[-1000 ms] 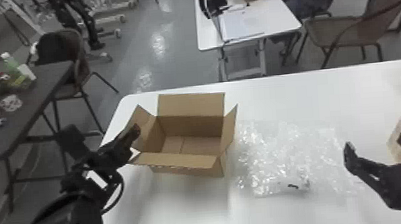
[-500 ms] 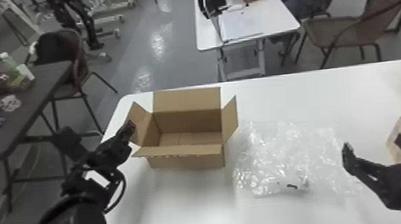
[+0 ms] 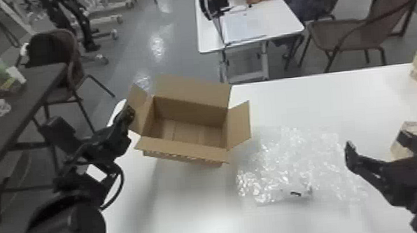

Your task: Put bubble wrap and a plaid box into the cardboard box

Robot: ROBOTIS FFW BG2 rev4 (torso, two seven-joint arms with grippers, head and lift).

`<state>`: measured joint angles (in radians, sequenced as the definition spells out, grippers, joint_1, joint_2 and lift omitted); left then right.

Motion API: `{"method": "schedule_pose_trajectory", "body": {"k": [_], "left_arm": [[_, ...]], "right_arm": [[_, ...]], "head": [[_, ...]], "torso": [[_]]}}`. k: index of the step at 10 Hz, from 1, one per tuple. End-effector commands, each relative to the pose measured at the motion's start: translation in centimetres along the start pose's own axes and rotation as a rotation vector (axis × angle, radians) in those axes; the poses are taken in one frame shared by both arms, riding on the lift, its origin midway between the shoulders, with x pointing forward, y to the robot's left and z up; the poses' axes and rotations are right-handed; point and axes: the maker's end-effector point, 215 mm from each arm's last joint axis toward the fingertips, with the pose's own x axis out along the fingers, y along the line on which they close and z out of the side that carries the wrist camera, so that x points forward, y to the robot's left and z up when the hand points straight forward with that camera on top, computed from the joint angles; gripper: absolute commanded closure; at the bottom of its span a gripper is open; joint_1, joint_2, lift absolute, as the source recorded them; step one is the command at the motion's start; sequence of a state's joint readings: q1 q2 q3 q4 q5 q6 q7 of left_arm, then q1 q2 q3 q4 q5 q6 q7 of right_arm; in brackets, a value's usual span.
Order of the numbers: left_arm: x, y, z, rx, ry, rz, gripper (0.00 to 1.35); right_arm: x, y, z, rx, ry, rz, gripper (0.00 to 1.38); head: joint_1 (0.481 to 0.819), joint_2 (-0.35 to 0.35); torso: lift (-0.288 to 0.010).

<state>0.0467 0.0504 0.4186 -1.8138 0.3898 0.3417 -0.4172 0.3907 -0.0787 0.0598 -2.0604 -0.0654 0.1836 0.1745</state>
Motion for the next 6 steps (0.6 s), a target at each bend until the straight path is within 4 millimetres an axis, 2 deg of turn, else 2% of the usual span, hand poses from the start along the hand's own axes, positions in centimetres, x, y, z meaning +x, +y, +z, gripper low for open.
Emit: {"method": "schedule_pose_trajectory", "body": {"k": [1,3,6], "left_arm": [[0.1,-0.6,3.7,0.2,-0.019,0.007,1.22],[-0.8,-1.7,6.0,0.328,-0.075,0.034,1.22],[-0.9,-2.7,5.6,0.374,-0.068,0.042,1.22]], "right_arm": [[0.5,0.0,-0.1,0.007,0.027,0.007,0.22],[1.1,0.0,-0.2,0.02,0.078,0.012,0.21],[4.3,0.8,1.6,0.055,0.194,0.076,0.21]], "head": [[0.695,0.215],[0.695,0.219],[0.671,0.222]], "torso": [[-0.107],[-0.107],[-0.107]]}}
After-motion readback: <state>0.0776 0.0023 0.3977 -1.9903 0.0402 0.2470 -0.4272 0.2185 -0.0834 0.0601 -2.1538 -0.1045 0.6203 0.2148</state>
